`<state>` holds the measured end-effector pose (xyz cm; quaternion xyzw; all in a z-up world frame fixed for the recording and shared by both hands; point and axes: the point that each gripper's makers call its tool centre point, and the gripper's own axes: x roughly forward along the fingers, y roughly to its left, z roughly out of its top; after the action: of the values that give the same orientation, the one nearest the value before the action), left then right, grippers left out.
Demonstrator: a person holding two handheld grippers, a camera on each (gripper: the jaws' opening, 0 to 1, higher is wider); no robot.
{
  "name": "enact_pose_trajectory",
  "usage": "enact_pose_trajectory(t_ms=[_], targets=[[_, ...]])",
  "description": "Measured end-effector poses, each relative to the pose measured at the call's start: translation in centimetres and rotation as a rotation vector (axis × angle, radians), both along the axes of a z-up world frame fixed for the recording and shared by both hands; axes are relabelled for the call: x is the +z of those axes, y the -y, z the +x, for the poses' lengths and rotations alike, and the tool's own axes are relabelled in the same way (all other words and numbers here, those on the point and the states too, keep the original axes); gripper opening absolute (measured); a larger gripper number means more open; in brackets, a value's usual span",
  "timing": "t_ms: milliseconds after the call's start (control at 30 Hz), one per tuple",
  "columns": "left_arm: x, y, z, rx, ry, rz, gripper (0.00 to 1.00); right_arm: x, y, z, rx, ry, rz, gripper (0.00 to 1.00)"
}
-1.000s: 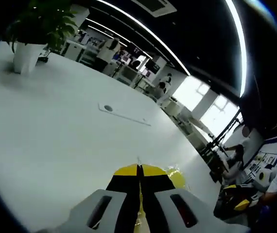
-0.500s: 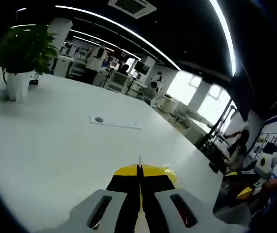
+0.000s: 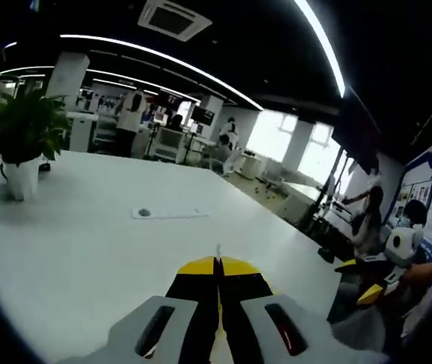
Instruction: Compare the silicone blocks by pressing each to a similar depth, holding the contact briefly, and releasing to observe deformation and rebound differences across the visible hardness samples.
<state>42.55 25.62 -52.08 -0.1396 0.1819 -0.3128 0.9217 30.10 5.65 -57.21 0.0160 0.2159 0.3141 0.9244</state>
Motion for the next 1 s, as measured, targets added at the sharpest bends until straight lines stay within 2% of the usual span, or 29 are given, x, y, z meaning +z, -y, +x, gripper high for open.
enact_pose_trajectory(t_ms=[267,433,733,1000], targets=[[2.7,1.1,-1.0,-0.049,0.042,0.004,0.0,1.7,-0.8,0.7,0.062,0.028,0.018,0.64],[3.6,1.9,-1.1,-0.09,0.07,0.032,0.0,2.6,-0.8,1.5,0.092,0.054,0.007,0.64],[3.7,3.7,-0.6,-0.185,0.101,0.133,0.0,3.5,-0.9,3.3,0.156,0.086,-0.033,0.64],[3.3,5.5,0.0,-0.258,0.102,0.155,0.0,3.9,-1.7,5.6,0.228,0.117,-0.075,0.64]])
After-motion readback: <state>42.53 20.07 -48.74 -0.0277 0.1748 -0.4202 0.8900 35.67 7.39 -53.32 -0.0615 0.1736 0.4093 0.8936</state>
